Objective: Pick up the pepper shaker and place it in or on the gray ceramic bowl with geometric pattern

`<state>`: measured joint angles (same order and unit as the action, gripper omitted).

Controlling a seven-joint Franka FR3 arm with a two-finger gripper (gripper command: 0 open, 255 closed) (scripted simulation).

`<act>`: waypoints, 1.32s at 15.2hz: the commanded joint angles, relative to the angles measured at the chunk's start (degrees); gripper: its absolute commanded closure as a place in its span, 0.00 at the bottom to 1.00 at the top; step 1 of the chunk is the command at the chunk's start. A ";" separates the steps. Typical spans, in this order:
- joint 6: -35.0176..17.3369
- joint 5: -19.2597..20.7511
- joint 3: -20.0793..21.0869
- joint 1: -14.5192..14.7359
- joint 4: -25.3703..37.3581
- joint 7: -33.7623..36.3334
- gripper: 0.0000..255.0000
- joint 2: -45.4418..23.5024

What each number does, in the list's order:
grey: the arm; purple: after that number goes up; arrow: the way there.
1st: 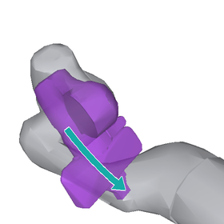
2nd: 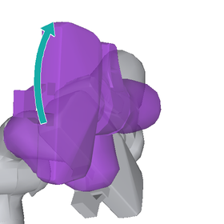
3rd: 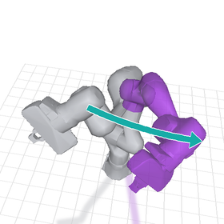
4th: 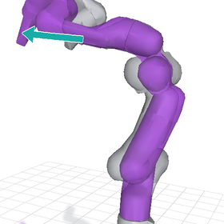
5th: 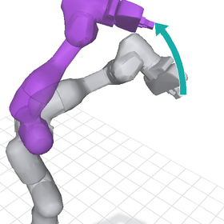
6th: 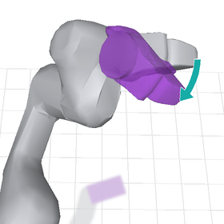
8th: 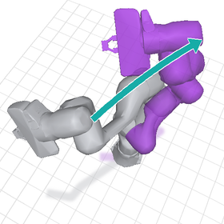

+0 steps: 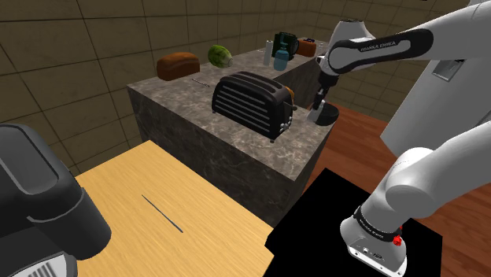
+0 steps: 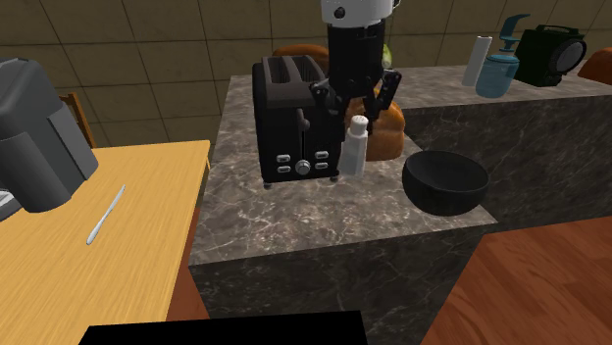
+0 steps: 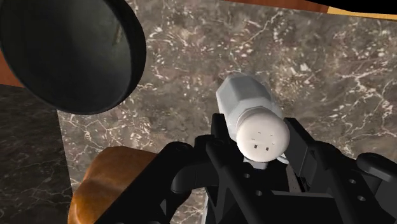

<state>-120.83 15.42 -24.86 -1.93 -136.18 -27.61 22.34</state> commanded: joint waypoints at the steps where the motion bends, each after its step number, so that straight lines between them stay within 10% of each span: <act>1: 1.78 -0.14 0.30 0.07 1.32 -0.08 1.00 0.45; 11: 9.37 -0.79 1.45 0.35 7.51 -0.59 1.00 1.88; 20: 10.16 -5.78 -9.10 -0.91 22.57 -15.49 1.00 -11.18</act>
<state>-110.48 10.50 -32.70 -2.64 -115.14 -41.16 12.84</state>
